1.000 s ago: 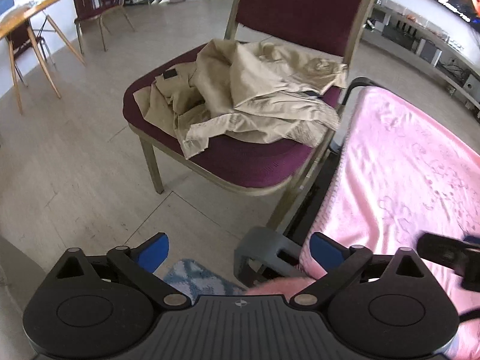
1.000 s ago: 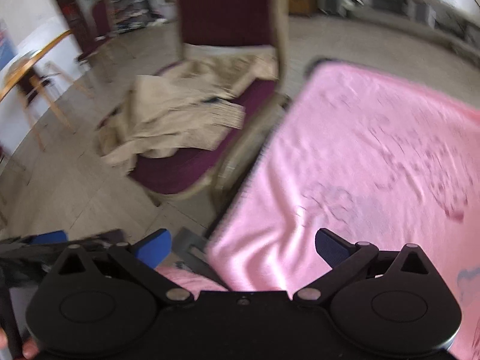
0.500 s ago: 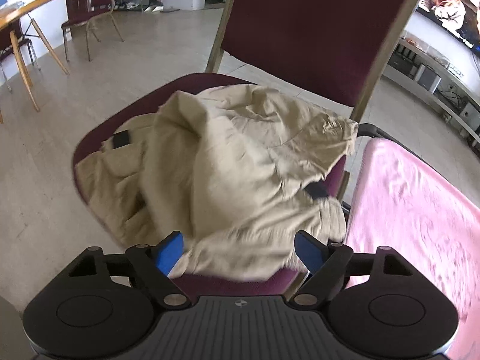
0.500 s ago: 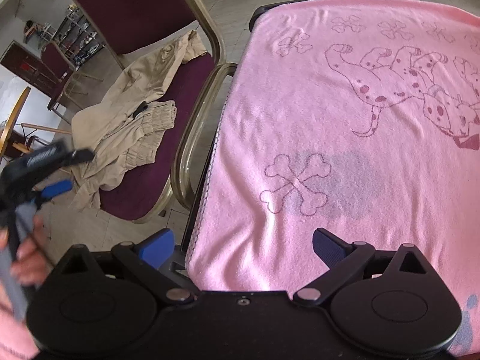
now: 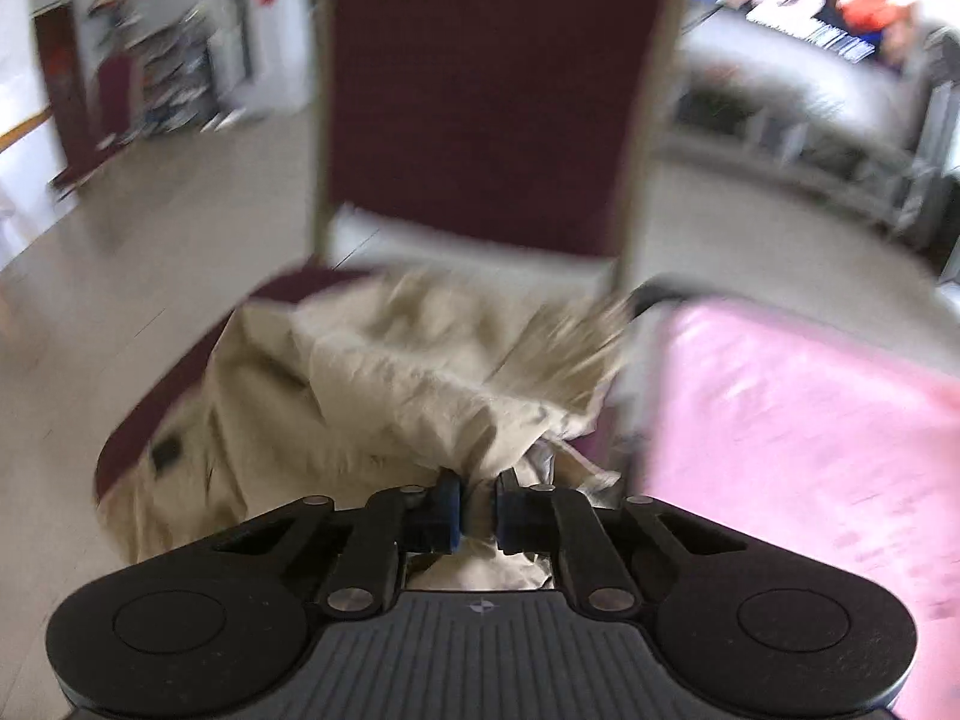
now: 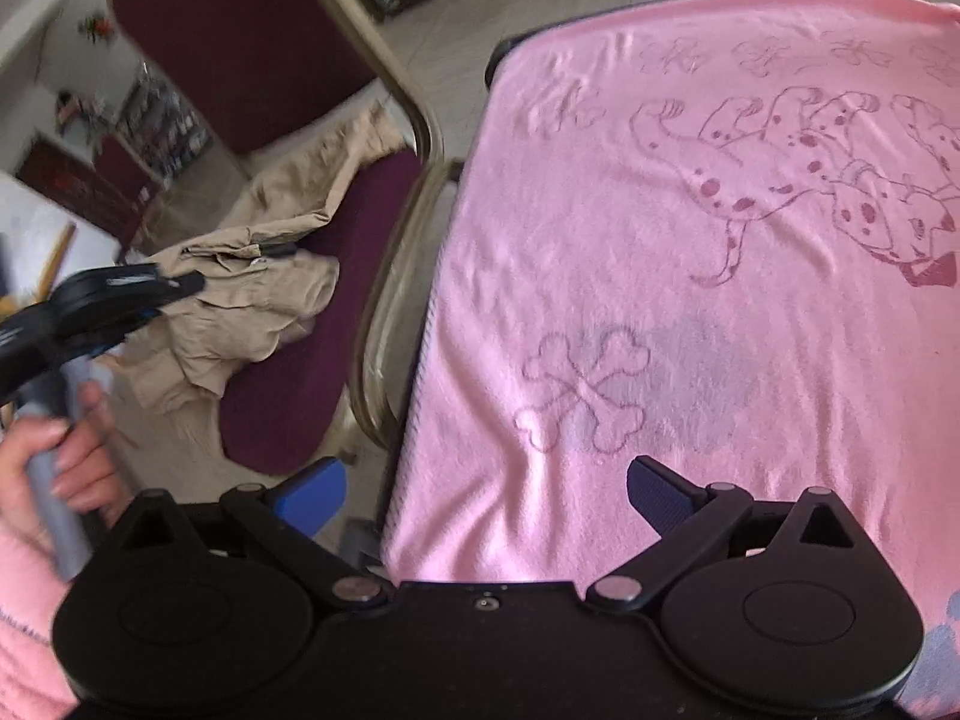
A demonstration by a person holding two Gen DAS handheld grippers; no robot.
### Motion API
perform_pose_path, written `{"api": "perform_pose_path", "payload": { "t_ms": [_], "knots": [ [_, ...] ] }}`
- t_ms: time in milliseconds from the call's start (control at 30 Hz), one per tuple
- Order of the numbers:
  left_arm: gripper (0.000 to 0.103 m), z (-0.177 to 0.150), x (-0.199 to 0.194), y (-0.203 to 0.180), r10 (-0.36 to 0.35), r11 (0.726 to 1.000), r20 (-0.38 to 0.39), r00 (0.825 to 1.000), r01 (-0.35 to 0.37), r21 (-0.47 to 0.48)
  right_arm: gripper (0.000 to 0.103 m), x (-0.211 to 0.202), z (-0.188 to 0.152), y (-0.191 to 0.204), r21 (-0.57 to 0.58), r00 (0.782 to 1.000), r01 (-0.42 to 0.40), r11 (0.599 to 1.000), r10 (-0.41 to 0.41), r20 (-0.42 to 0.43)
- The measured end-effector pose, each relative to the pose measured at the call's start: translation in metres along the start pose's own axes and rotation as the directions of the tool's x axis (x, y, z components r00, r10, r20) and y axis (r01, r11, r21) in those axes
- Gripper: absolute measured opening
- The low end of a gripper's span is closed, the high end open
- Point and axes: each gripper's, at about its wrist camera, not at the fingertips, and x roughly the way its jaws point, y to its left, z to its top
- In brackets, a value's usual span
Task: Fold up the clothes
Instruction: 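Grasp the beige pants waistband with the left gripper while the right gripper grasps it too, then carry the beige pants onto the pink blanket with both grippers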
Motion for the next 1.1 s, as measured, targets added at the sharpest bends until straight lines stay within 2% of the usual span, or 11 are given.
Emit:
{"api": "perform_pose_path", "payload": {
  "t_ms": [100, 167, 233, 367, 433, 533, 633, 700, 733, 867, 1100],
  "knots": [
    [0.007, 0.038, -0.066, -0.042, -0.154, 0.988, 0.147, 0.977, 0.151, 0.033, 0.101, -0.026, 0.005, -0.012, 0.056, 0.996, -0.047, 0.997, 0.043, 0.072],
    [0.007, 0.065, -0.115, -0.077, -0.266, 0.964, 0.244, 0.933, 0.256, 0.073, 0.101, -0.054, 0.01, -0.024, 0.108, 0.985, -0.083, 0.991, 0.065, 0.159],
    [0.007, 0.087, -0.16, -0.109, -0.372, 0.928, 0.332, 0.867, 0.355, 0.112, 0.101, -0.094, 0.014, -0.036, 0.143, 0.958, -0.132, 0.981, 0.089, 0.273],
    [0.008, 0.101, -0.226, -0.149, -0.533, 0.831, 0.492, 0.688, 0.536, 0.149, 0.101, -0.187, 0.013, -0.054, 0.129, 0.858, -0.165, 0.978, 0.078, 0.508],
    [0.008, 0.094, -0.235, -0.158, -0.563, 0.785, 0.533, 0.632, 0.611, 0.106, 0.103, -0.228, 0.008, -0.064, 0.115, 0.808, -0.142, 0.983, 0.048, 0.588],
    [0.009, 0.058, -0.203, -0.152, -0.528, 0.752, 0.514, 0.676, 0.653, -0.085, 0.103, -0.272, -0.002, -0.081, 0.106, 0.757, -0.074, 0.992, -0.013, 0.653],
    [0.01, -0.002, -0.127, -0.14, -0.441, 0.809, 0.344, 0.829, 0.533, -0.247, 0.103, -0.286, -0.014, -0.102, 0.116, 0.756, 0.003, 0.993, -0.078, 0.65],
    [0.012, -0.055, -0.067, -0.131, -0.342, 0.892, 0.098, 0.935, 0.356, -0.277, 0.103, -0.281, -0.023, -0.117, 0.125, 0.778, 0.046, 0.991, -0.114, 0.617],
    [0.011, -0.084, -0.042, -0.124, -0.277, 0.926, -0.024, 0.961, 0.26, -0.274, 0.103, -0.272, -0.027, -0.126, 0.134, 0.799, 0.067, 0.989, -0.133, 0.586],
    [0.01, -0.168, -0.004, -0.093, -0.157, 0.971, -0.225, 0.962, 0.108, -0.215, 0.103, -0.223, -0.041, -0.157, 0.174, 0.883, 0.134, 0.976, -0.197, 0.427],
    [0.054, -0.162, -0.036, -0.114, -0.147, 0.988, -0.155, 0.977, 0.138, -0.062, 0.103, -0.148, -0.079, -0.165, 0.221, 0.959, 0.001, 0.975, -0.064, 0.276]
  ]
}}
